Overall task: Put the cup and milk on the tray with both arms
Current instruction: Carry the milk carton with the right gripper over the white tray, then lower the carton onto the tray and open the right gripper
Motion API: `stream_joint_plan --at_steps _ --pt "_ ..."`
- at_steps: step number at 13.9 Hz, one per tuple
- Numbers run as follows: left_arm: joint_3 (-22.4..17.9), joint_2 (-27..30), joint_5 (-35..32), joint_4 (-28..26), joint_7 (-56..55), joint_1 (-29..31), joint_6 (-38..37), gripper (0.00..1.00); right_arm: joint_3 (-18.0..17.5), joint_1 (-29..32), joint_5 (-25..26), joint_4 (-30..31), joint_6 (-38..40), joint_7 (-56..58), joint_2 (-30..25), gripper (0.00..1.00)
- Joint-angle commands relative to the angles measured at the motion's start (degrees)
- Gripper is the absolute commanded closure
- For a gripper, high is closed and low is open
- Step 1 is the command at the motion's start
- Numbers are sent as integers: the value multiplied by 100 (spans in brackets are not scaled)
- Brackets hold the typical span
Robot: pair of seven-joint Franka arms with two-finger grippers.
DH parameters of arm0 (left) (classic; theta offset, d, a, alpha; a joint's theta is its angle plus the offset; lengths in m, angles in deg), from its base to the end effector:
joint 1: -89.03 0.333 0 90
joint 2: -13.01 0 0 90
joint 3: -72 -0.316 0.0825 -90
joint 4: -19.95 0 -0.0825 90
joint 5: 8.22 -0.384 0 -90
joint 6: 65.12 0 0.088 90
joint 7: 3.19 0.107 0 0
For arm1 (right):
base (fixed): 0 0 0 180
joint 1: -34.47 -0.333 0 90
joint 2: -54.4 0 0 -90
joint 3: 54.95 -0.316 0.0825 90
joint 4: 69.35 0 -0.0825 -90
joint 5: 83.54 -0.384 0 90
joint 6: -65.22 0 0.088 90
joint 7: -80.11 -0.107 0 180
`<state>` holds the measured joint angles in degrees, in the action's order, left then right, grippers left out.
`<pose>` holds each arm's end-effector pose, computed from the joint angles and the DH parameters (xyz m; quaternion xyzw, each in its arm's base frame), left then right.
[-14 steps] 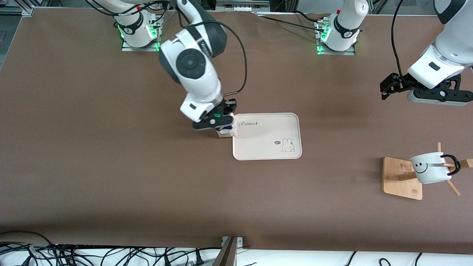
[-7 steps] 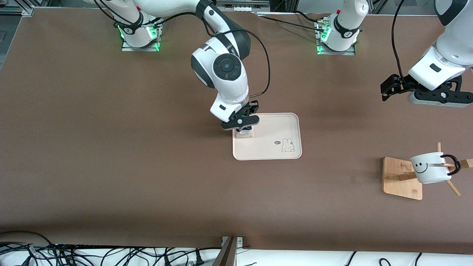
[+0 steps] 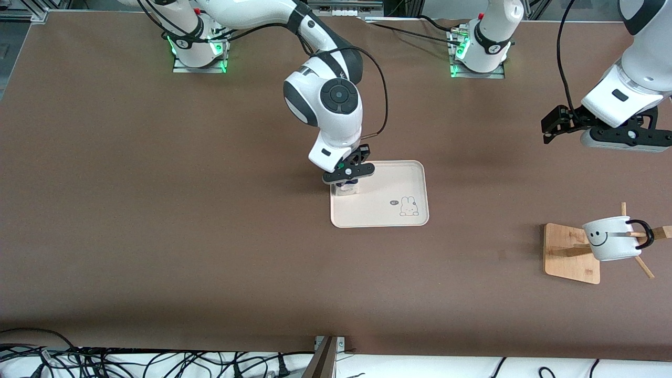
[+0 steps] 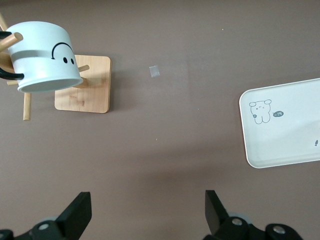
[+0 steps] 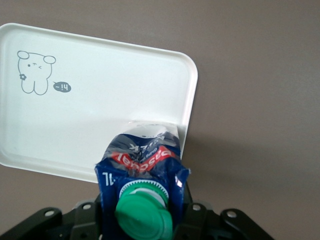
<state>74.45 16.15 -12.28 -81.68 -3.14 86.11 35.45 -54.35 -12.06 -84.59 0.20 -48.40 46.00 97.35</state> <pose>0.5470 -0.0456 0.5744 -0.9978 0.0531 -0.0198 0.0352 0.5208 0.5426 0.3321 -0.9948 -0.1008 -0.0044 0.0100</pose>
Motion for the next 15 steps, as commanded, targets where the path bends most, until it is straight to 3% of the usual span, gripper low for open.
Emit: stream_joint_plan --at_steps 1,2,3,4,10,15 --pt "28 -147 54 275 -14 19 -133 0 54 -93 113 -196 16 -166 126 40" --pt "28 -156 54 284 -23 19 -133 0 62 -93 113 -196 16 -175 126 32" --pt "28 -156 54 293 -23 19 -142 0 71 -93 113 -205 16 -218 118 12" --pt "28 -156 54 302 -31 19 -142 0 71 -85 113 -214 16 -254 109 0" --pt "28 -235 54 407 -23 19 -142 0 89 -58 52 -381 138 -675 -102 0" --pt "10 -339 63 547 -14 46 -133 0 97 301 17 -416 893 -729 -725 0"
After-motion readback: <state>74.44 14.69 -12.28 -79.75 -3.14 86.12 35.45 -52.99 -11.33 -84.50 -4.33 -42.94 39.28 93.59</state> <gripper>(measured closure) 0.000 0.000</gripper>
